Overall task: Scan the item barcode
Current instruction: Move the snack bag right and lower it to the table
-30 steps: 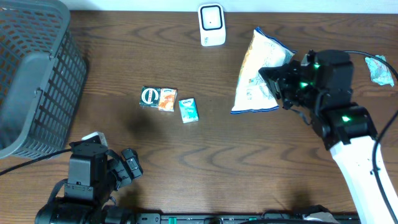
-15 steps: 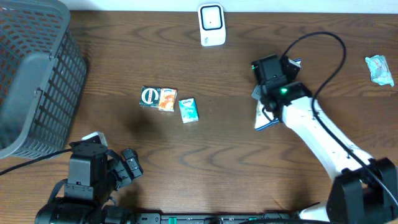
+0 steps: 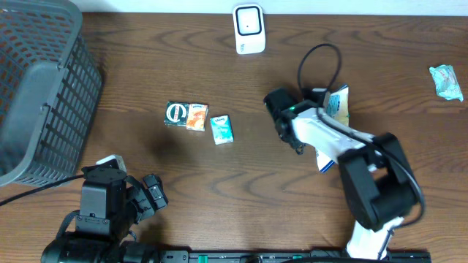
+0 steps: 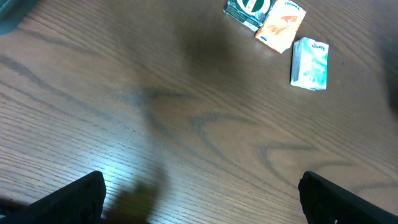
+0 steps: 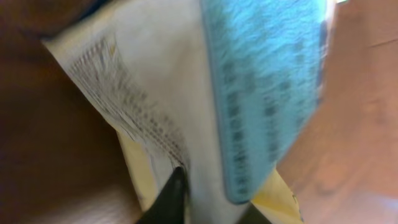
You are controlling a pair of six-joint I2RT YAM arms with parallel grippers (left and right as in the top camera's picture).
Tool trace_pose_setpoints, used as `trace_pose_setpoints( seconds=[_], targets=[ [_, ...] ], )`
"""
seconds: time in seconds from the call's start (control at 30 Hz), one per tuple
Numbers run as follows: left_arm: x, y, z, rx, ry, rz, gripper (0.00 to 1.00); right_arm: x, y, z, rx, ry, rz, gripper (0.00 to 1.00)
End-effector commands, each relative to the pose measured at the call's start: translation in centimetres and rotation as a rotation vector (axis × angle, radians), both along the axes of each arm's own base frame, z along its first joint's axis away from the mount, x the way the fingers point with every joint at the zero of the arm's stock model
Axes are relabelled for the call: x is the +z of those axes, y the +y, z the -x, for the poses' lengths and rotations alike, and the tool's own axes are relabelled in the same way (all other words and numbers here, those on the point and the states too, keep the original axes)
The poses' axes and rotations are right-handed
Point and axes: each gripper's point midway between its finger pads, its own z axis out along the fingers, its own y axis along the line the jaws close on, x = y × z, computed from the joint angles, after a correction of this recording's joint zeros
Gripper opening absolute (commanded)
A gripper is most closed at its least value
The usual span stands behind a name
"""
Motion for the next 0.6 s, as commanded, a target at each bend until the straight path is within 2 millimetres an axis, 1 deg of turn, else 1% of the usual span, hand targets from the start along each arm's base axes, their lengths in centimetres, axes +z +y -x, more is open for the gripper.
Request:
trace_pose_setpoints(
  seconds=[0.0, 0.03, 0.1, 0.13, 0.17, 0.27, 0.3, 0.33, 0.37, 0.4, 0.43, 0.47, 0.53, 0.57],
  targets=[
    [-0.1, 0.2, 0.1, 0.006, -0.001, -0.009, 0.98, 0.6, -0.4, -0.1, 0.048, 0.000, 0.211, 0.17],
    [-0.1, 0.2, 0.1, 0.006, -0.001, -0.009, 0.98, 0.4, -0.3, 0.1, 0.060, 0.012, 0.231, 0.20],
    [-0.1, 0.2, 0.1, 0.006, -0.001, -0.009, 0.97, 0.3, 0.6, 0.3, 0.088, 0.020, 0.240, 0.42],
    [-0.1, 0.2, 0.1, 0.006, -0.001, -0.009, 0.97, 0.4, 1.1, 0.4, 0.102, 0.017, 0.239, 0.48],
    [-0.1, 0.2, 0.1, 0.006, 0.000, -0.009, 0.98, 0.5, 1.6, 0.4, 0.116, 0.012, 0.238, 0.52],
    [-0.1, 0.2, 0.1, 0.006, -0.001, -0.009, 0.98, 1.0, 3.3, 0.5, 0.149, 0.003, 0.209, 0.61],
    [-0.1, 0.2, 0.1, 0.006, 0.000, -0.009, 0.97, 1.5, 4.4, 0.4, 0.166, -0.003, 0.172, 0.62],
    [-0.1, 0.2, 0.1, 0.006, 0.000, -0.009, 0.98, 1.9, 5.0, 0.4, 0.173, -0.007, 0.155, 0.62],
    [-0.1, 0.2, 0.1, 0.006, -0.001, -0.009, 0.98, 2.5, 5.5, 0.2, 0.179, -0.018, 0.139, 0.64],
    [-0.1, 0.2, 0.1, 0.006, 0.000, -0.009, 0.97, 4.1, 6.0, -0.2, 0.181, -0.046, 0.119, 0.68],
    [-0.1, 0.2, 0.1, 0.006, -0.001, -0.009, 0.97, 5.2, 6.2, -0.5, 0.179, -0.067, 0.103, 0.69],
    [-0.1, 0.2, 0.1, 0.006, -0.001, -0.009, 0.98, 6.2, 6.3, -0.7, 0.173, -0.088, 0.082, 0.73],
    [-0.1, 0.2, 0.1, 0.006, -0.001, -0.009, 0.98, 8.1, 6.2, -1.2, 0.155, -0.131, 0.037, 0.86],
    [-0.1, 0.2, 0.1, 0.006, -0.001, -0.009, 0.98, 10.1, 5.5, -1.6, 0.121, -0.177, -0.039, 0.93]
  ],
)
